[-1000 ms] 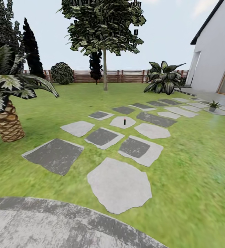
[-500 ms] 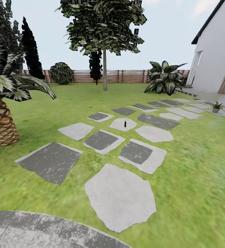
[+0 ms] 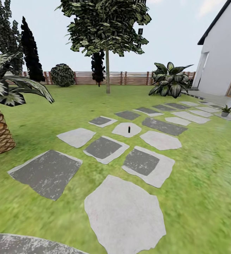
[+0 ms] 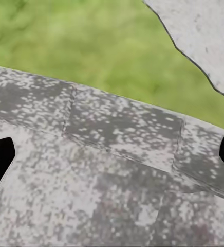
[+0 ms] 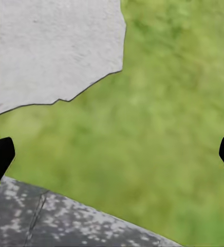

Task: Pick up the pesticide atomizer in the garden and spray insectifuge to fully cover both potted plants in the garden.

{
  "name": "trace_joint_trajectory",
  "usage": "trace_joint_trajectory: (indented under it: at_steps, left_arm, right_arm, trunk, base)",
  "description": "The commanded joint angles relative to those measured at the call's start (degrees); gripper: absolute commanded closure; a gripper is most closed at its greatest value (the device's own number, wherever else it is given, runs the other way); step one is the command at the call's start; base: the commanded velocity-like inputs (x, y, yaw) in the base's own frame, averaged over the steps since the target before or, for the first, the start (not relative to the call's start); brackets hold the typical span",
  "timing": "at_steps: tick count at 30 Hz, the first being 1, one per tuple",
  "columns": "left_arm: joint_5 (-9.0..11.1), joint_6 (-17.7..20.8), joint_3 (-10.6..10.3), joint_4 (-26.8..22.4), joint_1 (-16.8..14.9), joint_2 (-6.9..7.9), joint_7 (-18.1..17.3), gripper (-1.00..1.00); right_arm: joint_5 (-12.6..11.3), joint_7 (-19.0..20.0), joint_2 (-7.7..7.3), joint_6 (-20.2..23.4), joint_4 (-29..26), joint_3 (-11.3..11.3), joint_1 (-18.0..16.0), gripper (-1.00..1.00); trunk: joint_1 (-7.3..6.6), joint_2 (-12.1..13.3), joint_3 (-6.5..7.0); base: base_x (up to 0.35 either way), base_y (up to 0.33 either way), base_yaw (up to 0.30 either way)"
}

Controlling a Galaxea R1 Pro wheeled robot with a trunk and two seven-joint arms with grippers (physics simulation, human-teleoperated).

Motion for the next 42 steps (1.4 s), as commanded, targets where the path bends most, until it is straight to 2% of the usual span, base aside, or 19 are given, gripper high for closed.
trace_joint_trajectory:
  at_steps: [1, 17, 42]
  left_arm:
    - [-0.03, -0.19, 0.15, 0.05, -0.03, -0.01, 0.01, -1.0]
    - [-0.03, -0.19, 0.15, 0.05, -0.03, -0.01, 0.01, -1.0]
    - [-0.04, -0.19, 0.15, 0.05, -0.03, -0.01, 0.01, -1.0]
  right_arm:
    - [0.05, -0.15, 0.0, -0.16, 0.04, 0.01, -0.03, -1.0]
    - [0.05, -0.15, 0.0, -0.16, 0.04, 0.01, -0.03, -1.0]
    - [0.05, -0.15, 0.0, -0.17, 0.04, 0.01, -0.03, -1.0]
  trunk:
    - [0.02, -0.02, -0.05]
    - [0.02, -0.02, -0.05]
    - [0.02, -0.02, -0.05]
  base:
    - [0.339, 0.0, 0.0]
    - [0.339, -0.006, 0.0]
    - [0.339, -0.08, 0.0]
